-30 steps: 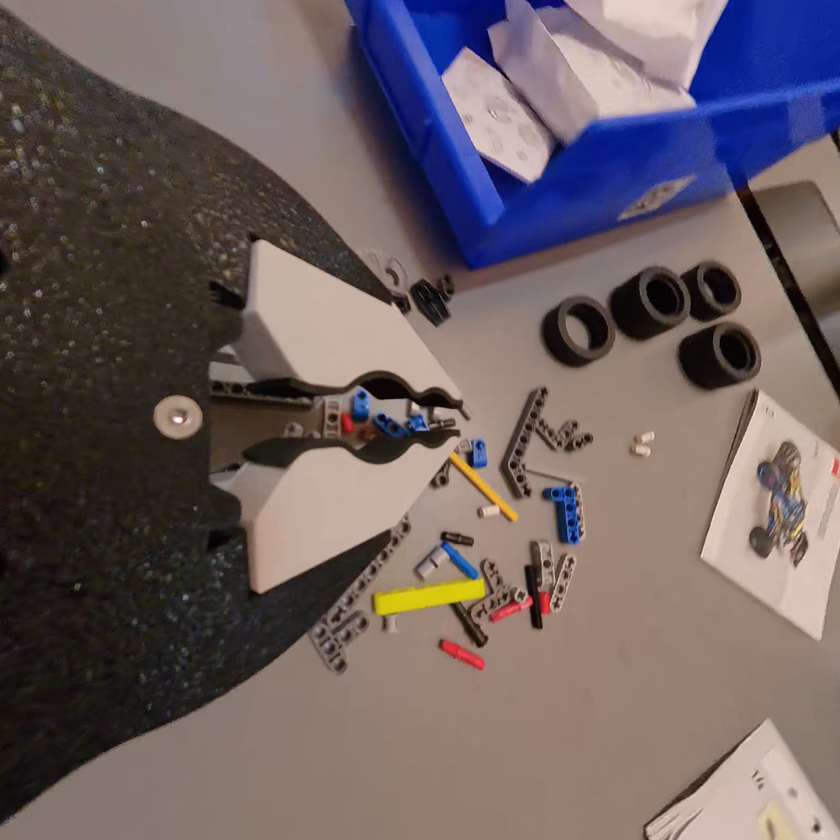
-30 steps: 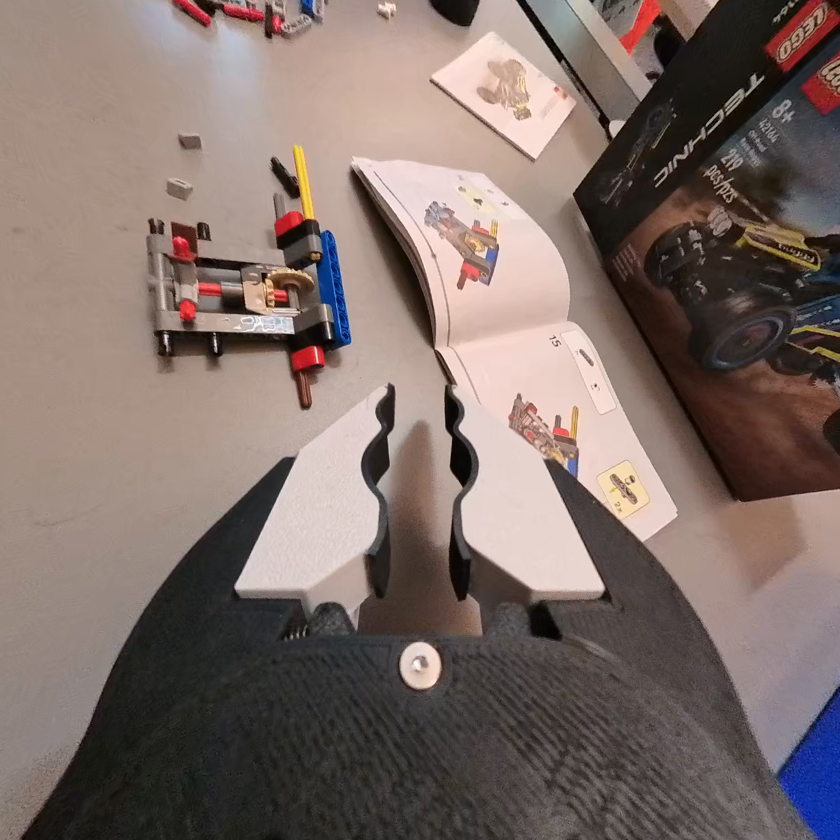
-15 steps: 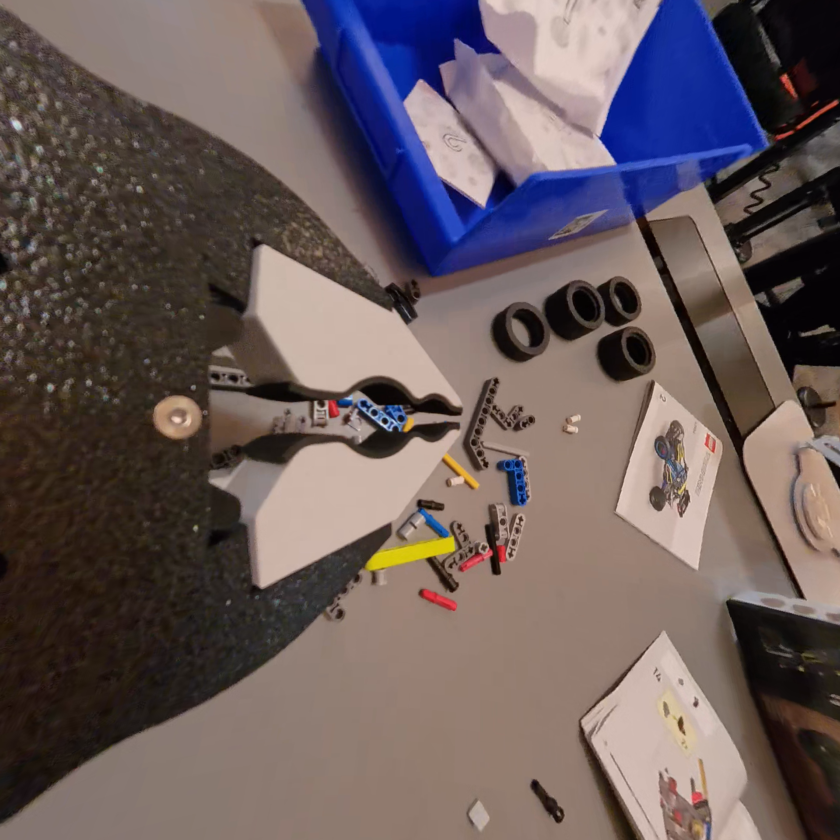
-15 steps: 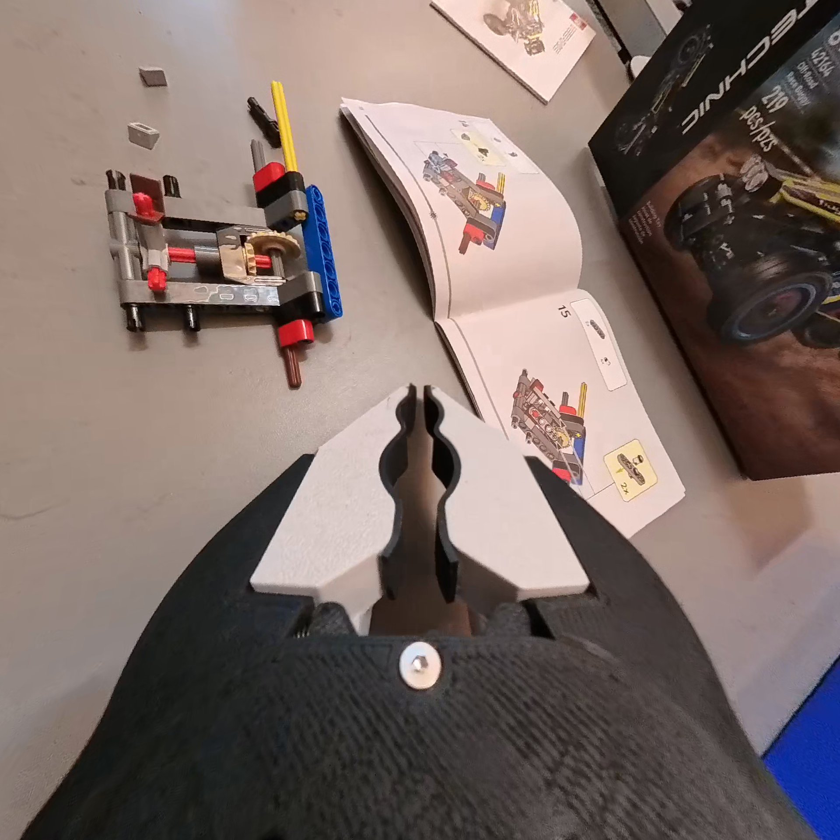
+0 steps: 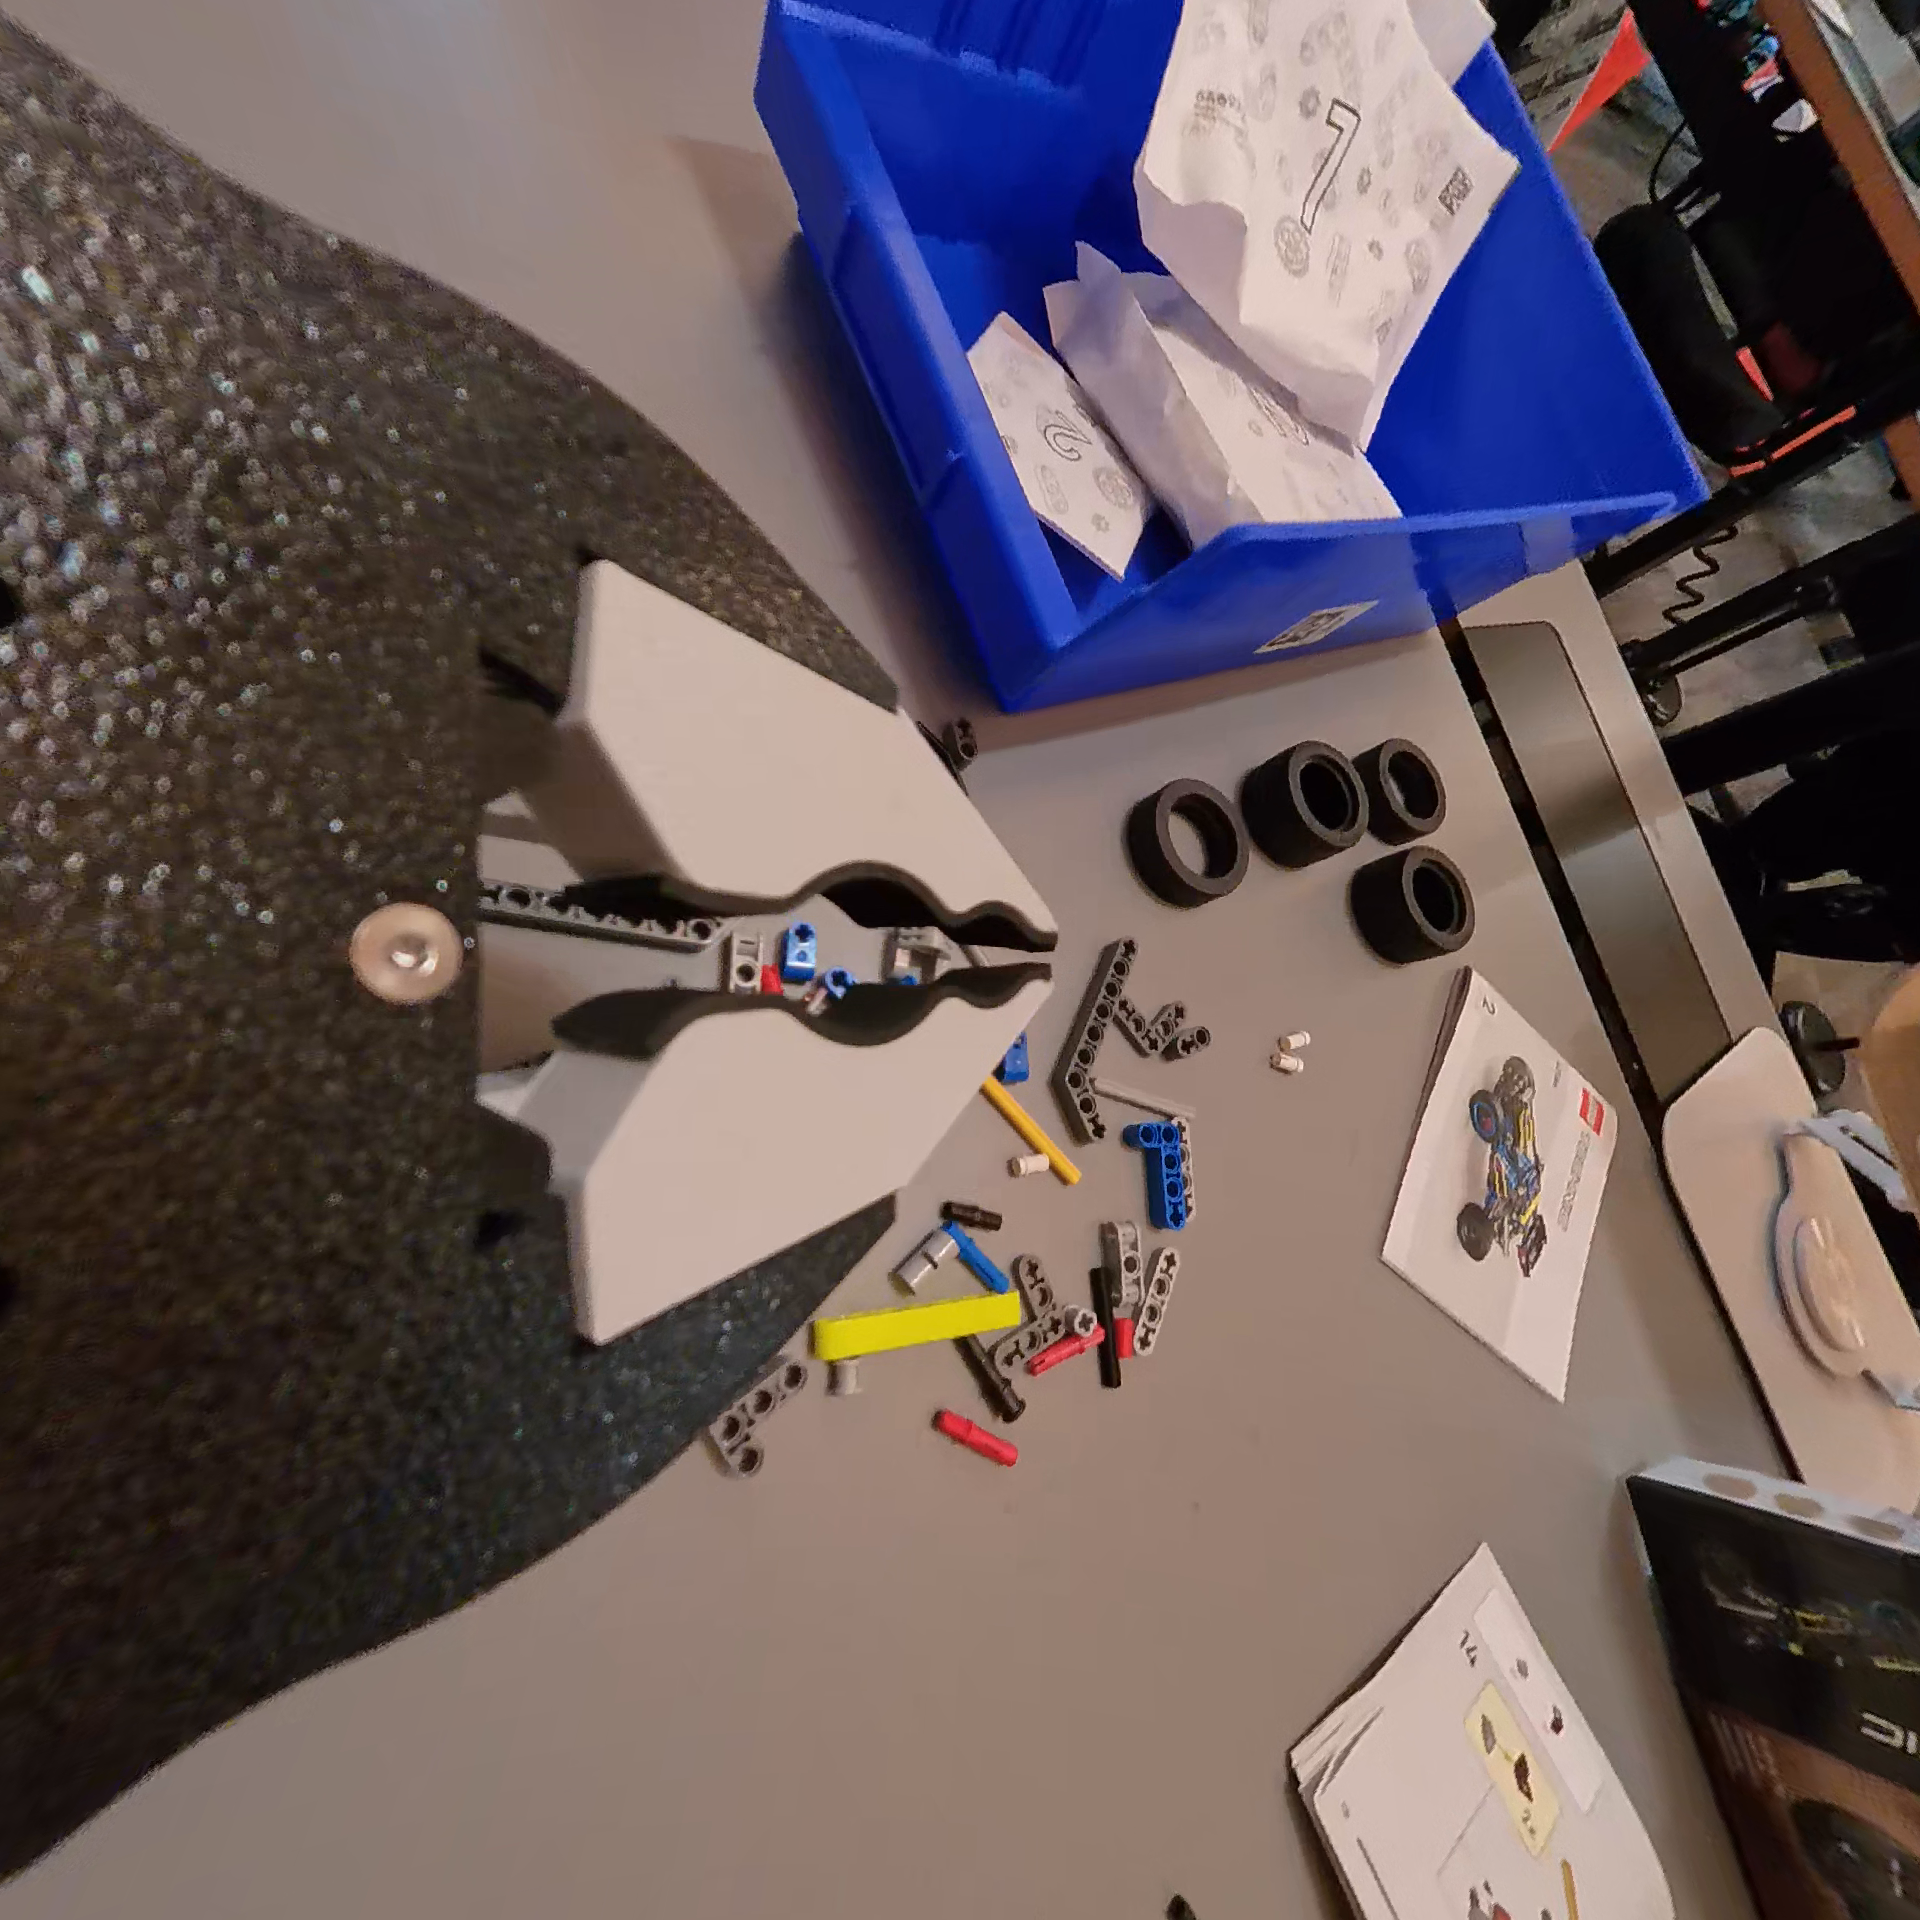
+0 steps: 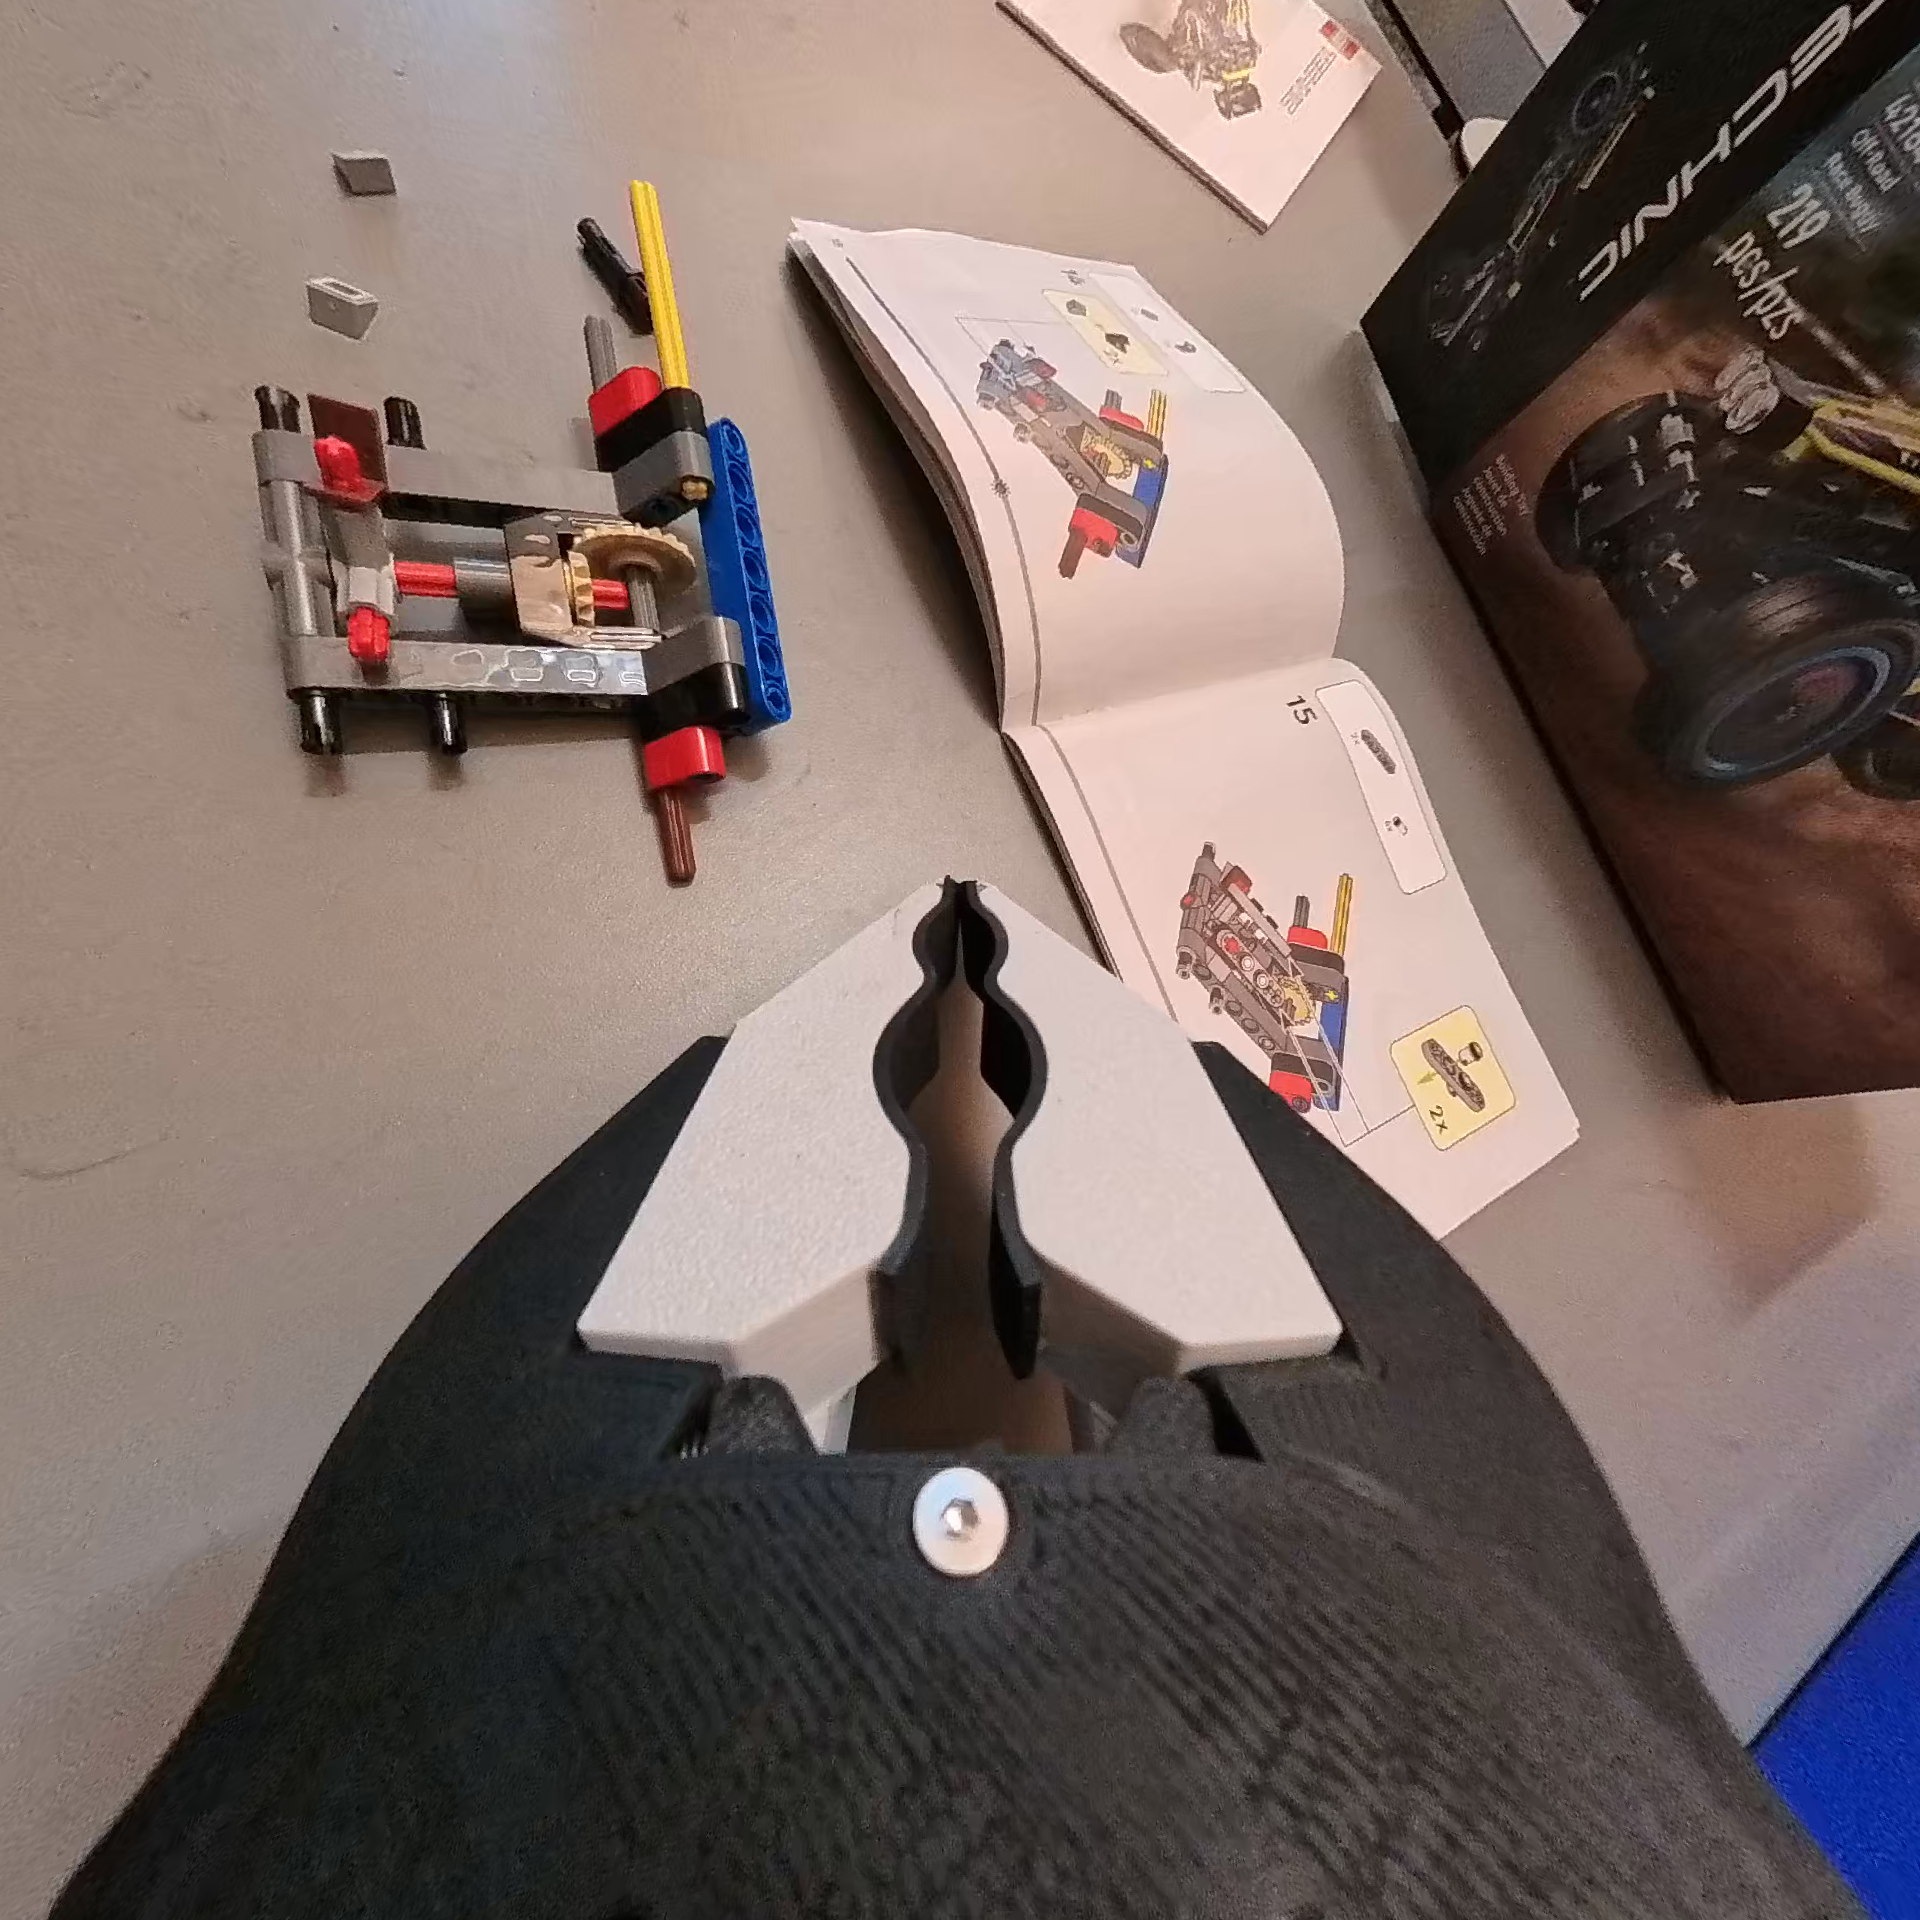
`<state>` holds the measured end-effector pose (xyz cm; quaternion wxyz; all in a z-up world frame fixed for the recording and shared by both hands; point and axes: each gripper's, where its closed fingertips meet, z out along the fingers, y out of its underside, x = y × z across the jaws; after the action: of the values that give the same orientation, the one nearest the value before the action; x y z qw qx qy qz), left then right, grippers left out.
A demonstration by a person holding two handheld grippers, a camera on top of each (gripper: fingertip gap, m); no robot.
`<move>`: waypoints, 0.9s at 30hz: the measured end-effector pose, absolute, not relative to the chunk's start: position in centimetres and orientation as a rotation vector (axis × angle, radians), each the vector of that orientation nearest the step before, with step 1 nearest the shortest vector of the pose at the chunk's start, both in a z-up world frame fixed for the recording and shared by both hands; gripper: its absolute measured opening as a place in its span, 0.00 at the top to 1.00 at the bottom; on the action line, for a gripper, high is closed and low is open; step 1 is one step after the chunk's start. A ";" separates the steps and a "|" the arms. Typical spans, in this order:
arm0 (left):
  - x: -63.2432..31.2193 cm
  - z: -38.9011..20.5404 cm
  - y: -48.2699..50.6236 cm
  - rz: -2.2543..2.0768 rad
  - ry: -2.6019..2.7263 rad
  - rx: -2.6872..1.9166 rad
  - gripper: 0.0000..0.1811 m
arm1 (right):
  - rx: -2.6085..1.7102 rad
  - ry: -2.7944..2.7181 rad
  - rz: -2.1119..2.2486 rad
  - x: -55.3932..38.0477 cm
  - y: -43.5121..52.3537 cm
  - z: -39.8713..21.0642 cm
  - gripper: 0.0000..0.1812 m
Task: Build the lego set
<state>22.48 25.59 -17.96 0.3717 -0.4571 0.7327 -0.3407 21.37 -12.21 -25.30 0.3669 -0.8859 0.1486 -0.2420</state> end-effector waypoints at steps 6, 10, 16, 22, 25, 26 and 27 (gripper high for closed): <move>22.5 -18.0 25.9 -0.889 1.858 -1.189 1.00 | -2.276 0.380 -0.623 21.3 -12.2 -25.3 1.00; 22.6 -18.2 25.9 -0.884 1.865 -1.189 1.00 | -2.276 0.380 -0.623 21.3 -12.2 -25.3 1.00; 22.0 -18.2 28.7 -0.836 1.810 -1.285 1.00 | -2.276 0.365 -0.632 21.2 -12.2 -25.3 1.00; 20.6 -18.7 31.9 -0.862 1.773 -1.419 0.98 | -2.276 0.369 -0.622 21.2 -12.2 -25.3 1.00; 20.5 -18.8 32.2 -0.895 1.758 -1.450 0.98 | -2.277 0.373 -0.614 21.2 -12.2 -25.3 1.00; 20.5 -18.9 32.0 -0.905 1.770 -1.448 0.97 | -2.277 0.374 -0.611 21.2 -12.2 -25.3 1.00; 20.5 -19.1 31.8 -0.908 1.786 -1.446 0.97 | -2.277 0.375 -0.608 21.2 -12.2 -25.3 1.00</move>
<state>20.54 31.75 -19.13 0.3290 -0.5526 0.6827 -0.3469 21.25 -12.20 -25.31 0.3688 -0.8869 0.1462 -0.2368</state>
